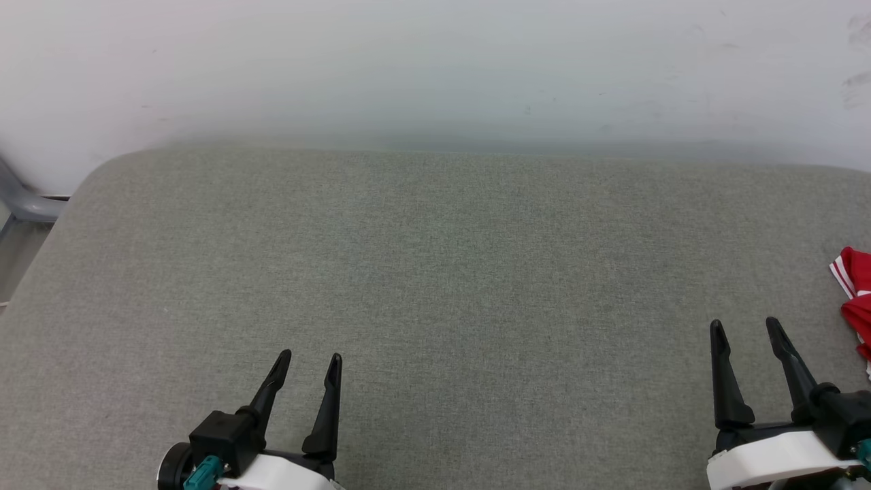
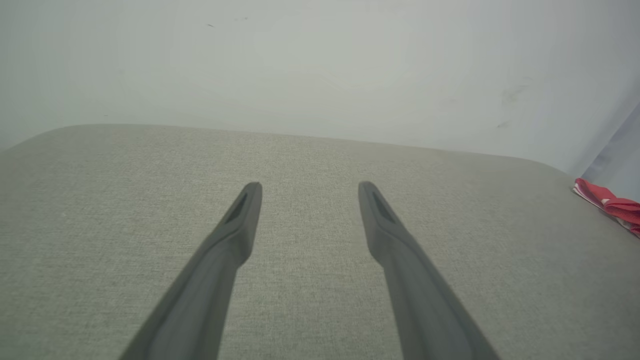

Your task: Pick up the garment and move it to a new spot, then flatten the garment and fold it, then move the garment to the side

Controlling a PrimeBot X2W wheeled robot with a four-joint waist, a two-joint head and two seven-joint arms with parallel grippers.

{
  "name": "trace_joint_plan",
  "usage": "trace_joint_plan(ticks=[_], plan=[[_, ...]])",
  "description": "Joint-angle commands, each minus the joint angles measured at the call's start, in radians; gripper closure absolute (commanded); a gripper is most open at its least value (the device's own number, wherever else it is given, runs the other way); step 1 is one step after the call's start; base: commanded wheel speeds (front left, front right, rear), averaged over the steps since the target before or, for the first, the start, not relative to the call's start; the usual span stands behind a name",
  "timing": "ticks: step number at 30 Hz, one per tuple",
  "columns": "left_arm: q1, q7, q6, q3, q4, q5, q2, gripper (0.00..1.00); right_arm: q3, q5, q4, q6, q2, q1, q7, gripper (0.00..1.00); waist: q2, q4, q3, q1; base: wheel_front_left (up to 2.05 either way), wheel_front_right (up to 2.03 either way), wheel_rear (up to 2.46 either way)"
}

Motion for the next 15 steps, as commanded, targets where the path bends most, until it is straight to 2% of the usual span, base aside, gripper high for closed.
trace_joint_plan(ticks=[1,15], plan=[[-0.011,-0.002,-0.001,-0.005,0.006,-0.006,0.005,0.00,0.003,-0.004,0.008,-0.001,0.004,0.008,-0.006,0.00,0.0000,-0.001,0.000,0.0002,0.00,0.00,0.00],[-0.015,-0.002,-0.002,-0.006,-0.028,-0.001,0.005,0.00,0.023,-0.018,-0.003,-0.001,0.008,-0.007,-0.010,0.00,0.0000,-0.001,-0.005,0.0002,0.00,0.00,0.00]])
